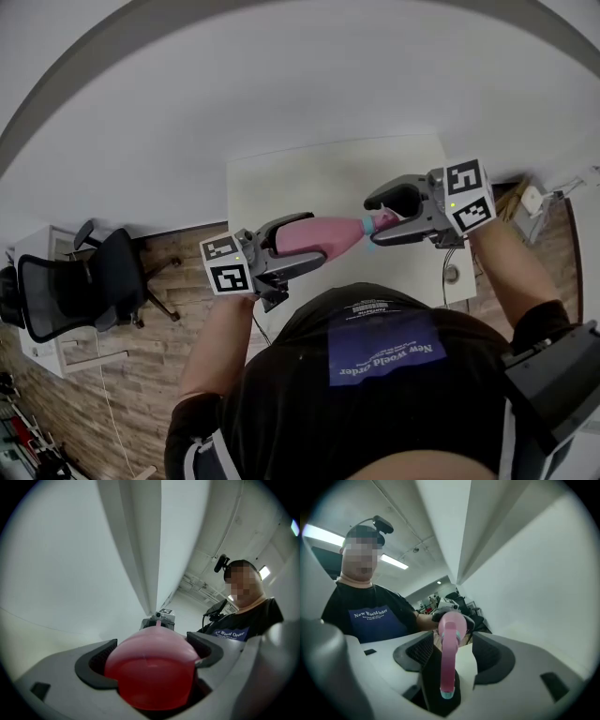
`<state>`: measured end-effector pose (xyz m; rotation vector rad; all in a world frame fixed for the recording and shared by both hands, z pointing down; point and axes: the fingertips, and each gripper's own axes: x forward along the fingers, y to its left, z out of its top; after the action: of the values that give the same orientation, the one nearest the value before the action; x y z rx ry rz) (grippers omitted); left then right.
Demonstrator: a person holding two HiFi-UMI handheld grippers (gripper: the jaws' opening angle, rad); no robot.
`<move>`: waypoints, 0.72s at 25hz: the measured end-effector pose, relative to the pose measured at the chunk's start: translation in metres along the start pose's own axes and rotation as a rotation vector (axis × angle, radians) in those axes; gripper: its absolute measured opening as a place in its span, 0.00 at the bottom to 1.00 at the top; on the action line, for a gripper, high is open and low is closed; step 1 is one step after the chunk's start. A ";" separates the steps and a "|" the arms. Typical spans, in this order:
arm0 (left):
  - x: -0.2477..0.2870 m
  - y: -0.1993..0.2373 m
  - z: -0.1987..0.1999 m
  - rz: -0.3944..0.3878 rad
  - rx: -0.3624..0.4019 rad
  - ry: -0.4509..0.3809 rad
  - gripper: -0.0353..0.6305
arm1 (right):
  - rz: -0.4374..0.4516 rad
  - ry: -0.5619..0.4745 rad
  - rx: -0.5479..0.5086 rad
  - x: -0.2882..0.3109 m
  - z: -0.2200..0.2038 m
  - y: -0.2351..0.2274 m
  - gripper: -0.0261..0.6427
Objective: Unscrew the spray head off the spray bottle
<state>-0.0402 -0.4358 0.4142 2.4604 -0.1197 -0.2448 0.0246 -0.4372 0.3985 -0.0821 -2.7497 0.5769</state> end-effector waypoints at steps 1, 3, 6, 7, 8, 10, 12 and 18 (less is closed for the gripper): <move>0.001 0.000 -0.001 0.001 0.004 0.007 0.77 | 0.009 0.029 0.001 0.004 -0.004 0.002 0.42; 0.002 -0.001 -0.001 0.006 0.012 0.012 0.77 | 0.005 0.048 -0.017 0.008 -0.007 0.004 0.27; 0.001 0.001 -0.001 0.012 0.005 0.012 0.77 | -0.029 0.061 -0.128 0.010 -0.005 0.006 0.22; 0.001 0.002 -0.002 0.013 -0.006 0.015 0.77 | -0.048 0.088 -0.199 0.011 -0.007 0.008 0.22; 0.000 0.002 -0.003 0.013 -0.022 0.016 0.77 | -0.067 0.130 -0.284 0.012 -0.010 0.010 0.22; 0.000 0.003 -0.002 0.000 -0.078 0.006 0.77 | -0.105 0.211 -0.465 0.011 -0.013 0.014 0.22; 0.001 0.004 -0.001 -0.025 -0.155 -0.018 0.77 | -0.148 0.239 -0.626 0.009 -0.011 0.017 0.22; 0.000 0.003 -0.002 -0.093 -0.339 -0.061 0.77 | -0.262 0.253 -1.016 0.010 -0.003 0.025 0.22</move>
<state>-0.0402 -0.4372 0.4179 2.1246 0.0108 -0.3508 0.0159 -0.4119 0.3944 -0.0221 -2.4525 -0.8548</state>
